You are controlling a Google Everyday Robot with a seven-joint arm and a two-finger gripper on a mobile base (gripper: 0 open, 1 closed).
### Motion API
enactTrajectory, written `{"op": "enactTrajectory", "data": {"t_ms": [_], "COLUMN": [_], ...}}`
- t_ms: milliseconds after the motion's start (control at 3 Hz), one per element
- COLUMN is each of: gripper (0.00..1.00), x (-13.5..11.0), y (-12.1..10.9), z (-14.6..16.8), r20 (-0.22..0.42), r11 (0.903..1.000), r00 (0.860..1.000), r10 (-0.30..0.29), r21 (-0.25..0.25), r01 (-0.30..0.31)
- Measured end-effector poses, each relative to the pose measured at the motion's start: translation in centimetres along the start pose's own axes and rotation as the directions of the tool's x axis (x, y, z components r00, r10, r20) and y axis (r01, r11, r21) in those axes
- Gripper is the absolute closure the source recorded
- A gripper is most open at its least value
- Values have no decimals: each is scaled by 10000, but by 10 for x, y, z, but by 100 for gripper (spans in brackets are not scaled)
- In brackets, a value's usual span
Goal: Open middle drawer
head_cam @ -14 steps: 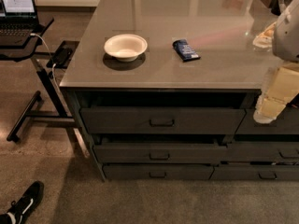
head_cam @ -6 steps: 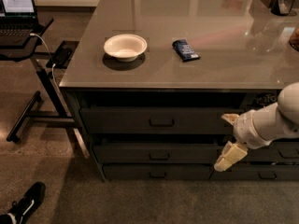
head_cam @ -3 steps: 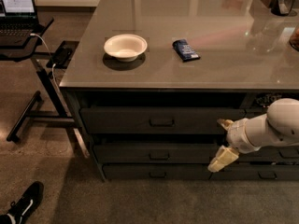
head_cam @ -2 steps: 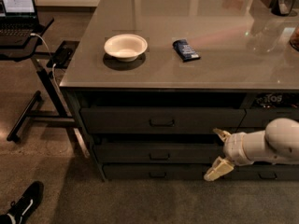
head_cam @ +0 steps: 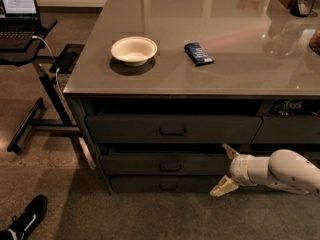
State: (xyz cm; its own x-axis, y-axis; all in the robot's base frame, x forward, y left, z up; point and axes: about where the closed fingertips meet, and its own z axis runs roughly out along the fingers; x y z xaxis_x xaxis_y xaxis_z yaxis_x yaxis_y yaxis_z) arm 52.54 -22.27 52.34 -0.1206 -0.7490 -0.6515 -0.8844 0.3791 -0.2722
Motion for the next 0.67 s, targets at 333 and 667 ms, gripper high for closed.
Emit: {"op": "enactTrajectory", "data": {"t_ms": [333, 667], "gripper": [0, 0], "x": [0, 1], "y": [0, 1], "z": [0, 6], "r20": [0, -200], "r11": [10000, 9999], "r00": [10000, 9997], "r10": [0, -147], "r21": [0, 59], "r01": [0, 148]}}
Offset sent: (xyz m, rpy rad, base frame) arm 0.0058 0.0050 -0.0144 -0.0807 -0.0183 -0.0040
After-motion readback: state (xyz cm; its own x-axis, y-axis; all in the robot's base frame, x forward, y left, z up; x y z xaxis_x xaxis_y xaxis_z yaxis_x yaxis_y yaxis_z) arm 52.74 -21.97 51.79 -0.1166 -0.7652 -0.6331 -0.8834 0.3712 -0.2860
